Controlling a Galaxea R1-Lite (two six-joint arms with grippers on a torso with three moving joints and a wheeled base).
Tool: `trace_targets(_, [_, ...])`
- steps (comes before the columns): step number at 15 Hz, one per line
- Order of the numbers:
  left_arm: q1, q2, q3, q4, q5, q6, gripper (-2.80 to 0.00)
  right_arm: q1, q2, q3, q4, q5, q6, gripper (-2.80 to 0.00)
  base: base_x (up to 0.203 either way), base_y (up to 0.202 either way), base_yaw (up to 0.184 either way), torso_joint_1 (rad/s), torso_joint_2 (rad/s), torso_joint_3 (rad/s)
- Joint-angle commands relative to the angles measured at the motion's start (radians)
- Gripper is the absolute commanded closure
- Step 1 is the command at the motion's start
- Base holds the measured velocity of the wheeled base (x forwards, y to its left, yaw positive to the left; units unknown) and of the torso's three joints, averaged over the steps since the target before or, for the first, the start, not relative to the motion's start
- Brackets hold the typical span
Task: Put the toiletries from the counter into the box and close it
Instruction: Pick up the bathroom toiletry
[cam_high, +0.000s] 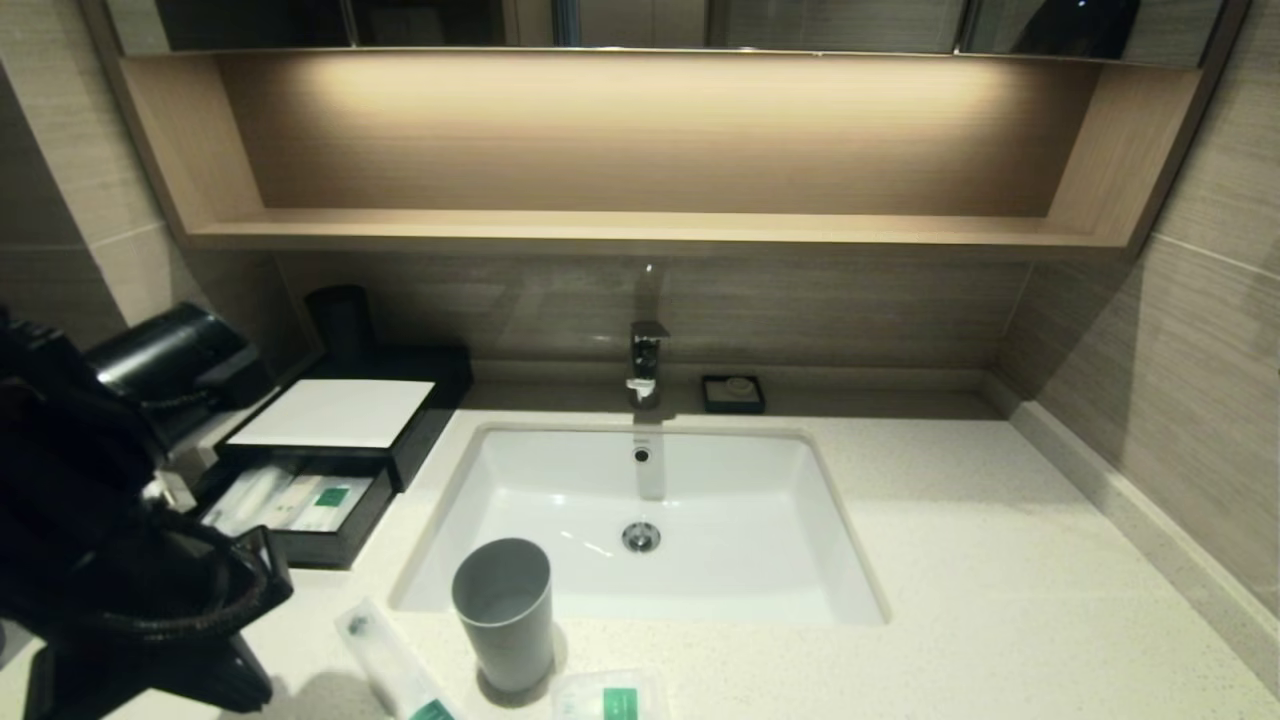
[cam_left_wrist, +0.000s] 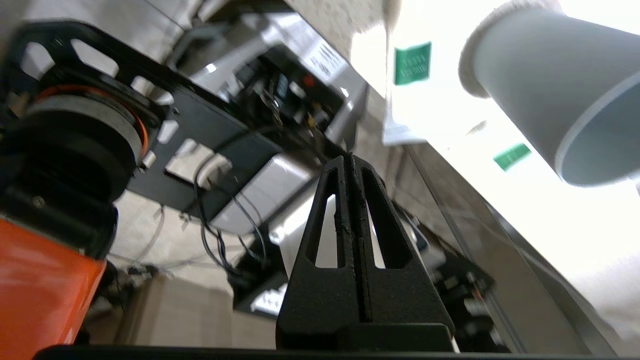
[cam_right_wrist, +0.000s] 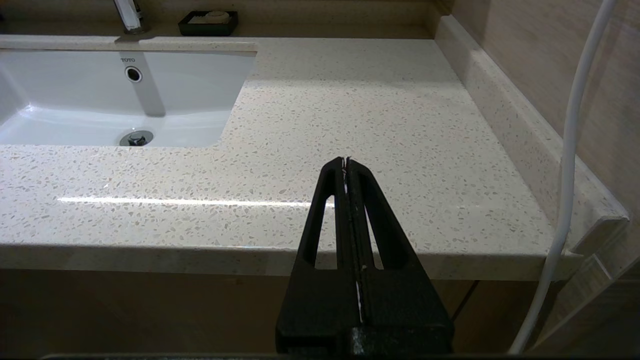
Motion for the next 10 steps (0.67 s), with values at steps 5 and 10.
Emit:
trace_targets(5, [-0.136,-0.007,0.069,-0.031,0.047,-0.104,0.0,0.0,0.001,0.002,0.0,0.001,0.0,0.0,0.0,0.0,0.0,0.0,0.0,0.0])
trace_targets(10, [-0.221,0.003,0.148,-0.163,0.059,-0.145,0.0,0.0,0.001,0.002,0.0,0.001,0.0,0.0,0.0,0.0,0.0,0.0,0.0,0.0])
